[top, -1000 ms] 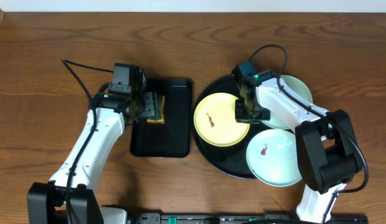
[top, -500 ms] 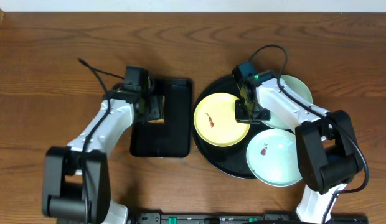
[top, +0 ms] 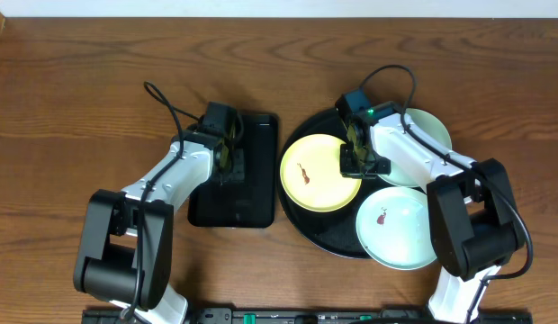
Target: Clean dirty plates on tray and stack at the side
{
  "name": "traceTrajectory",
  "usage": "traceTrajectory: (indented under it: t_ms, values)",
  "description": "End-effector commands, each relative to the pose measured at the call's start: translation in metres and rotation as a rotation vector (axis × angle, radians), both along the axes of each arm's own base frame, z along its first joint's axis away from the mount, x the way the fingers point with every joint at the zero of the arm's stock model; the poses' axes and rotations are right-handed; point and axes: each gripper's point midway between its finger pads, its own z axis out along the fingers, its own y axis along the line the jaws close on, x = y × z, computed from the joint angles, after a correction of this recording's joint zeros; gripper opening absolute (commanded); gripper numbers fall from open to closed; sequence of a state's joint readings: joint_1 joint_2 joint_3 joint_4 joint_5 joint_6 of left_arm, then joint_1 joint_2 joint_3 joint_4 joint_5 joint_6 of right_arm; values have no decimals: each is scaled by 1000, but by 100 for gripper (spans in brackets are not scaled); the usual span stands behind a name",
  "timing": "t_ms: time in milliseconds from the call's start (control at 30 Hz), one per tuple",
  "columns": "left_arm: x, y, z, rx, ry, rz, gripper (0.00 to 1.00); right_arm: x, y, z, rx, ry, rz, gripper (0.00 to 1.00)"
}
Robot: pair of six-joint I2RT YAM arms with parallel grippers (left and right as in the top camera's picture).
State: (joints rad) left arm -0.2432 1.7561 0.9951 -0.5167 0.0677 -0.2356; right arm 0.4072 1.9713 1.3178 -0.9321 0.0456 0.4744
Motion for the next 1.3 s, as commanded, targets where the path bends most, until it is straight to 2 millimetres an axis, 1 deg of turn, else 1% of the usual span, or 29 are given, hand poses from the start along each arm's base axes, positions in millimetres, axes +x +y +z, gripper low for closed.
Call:
traceTrajectory:
  t_ms: [0, 33, 100, 133, 167, 200, 233, 333, 467, 533, 600, 633, 667, 700, 733, 767, 800, 833, 867, 900, 933, 1067, 1267]
  values:
    - [-3, 6, -5, 39, 13, 3, 12, -2, 0, -1, -10, -4, 4, 5]
    - [-3, 6, -5, 39, 13, 3, 8, -2, 0, -1, -10, -4, 4, 5]
    - [-3, 6, -5, 39, 13, 2, 9, -2, 0, -1, -10, -4, 4, 6]
    - [-3, 6, -5, 40, 11, 1, 22, -2, 0, -1, -10, -4, 4, 5]
    - [-1, 6, -5, 39, 4, -5, 55, -3, 0, -1, -10, -3, 4, 5]
    - [1, 6, -4, 40, -2, -12, 72, -3, 0, -1, -10, -3, 4, 6]
    - [4, 6, -2, 47, -14, -9, 76, -3, 0, -1, -10, -3, 4, 6]
    - [16, 11, 5, 80, -54, 2, 76, -2, 0, -1, -10, -4, 4, 6]
    - [33, 14, 8, 103, -125, 16, 76, -2, 0, -1, -10, -4, 4, 6]
    - [38, 13, 4, 100, -140, 20, 76, -2, 0, -1, -9, -3, 4, 6]
    - [37, 13, -4, 104, -123, 20, 76, -3, 0, -1, -10, -3, 4, 6]
    - [35, 13, -8, 104, -110, 27, 74, -3, 0, -1, -10, -3, 4, 6]
    - [33, 14, -12, 106, -95, 31, 63, -3, 0, -1, -10, -3, 4, 7]
    - [31, 14, -15, 107, -84, 30, 40, -3, 0, -1, -10, -3, 4, 7]
    - [30, 14, -16, 110, -77, 30, 30, -3, 0, -1, -10, -3, 4, 7]
    - [29, 15, -16, 110, -75, 30, 25, -2, 0, -1, -10, -4, 4, 7]
    - [29, 15, -14, 109, -75, 30, 24, -2, 0, -1, -9, -4, 4, 7]
    - [28, 15, -12, 108, -76, 30, 30, -2, 0, -1, -9, -5, 4, 7]
    - [28, 15, -9, 107, -79, 29, 41, -2, 0, -1, -9, -4, 4, 7]
    - [28, 15, -6, 106, -84, 30, 62, -2, 0, -1, -9, -4, 4, 7]
    - [29, 15, -3, 105, -94, 31, 72, -2, 0, -1, -9, -4, 4, 7]
    - [42, 11, 6, 88, -157, 35, 73, -2, 0, -1, -9, -5, 4, 7]
    - [60, 12, 6, 99, -227, 48, 73, -2, 0, -1, -9, -5, 4, 8]
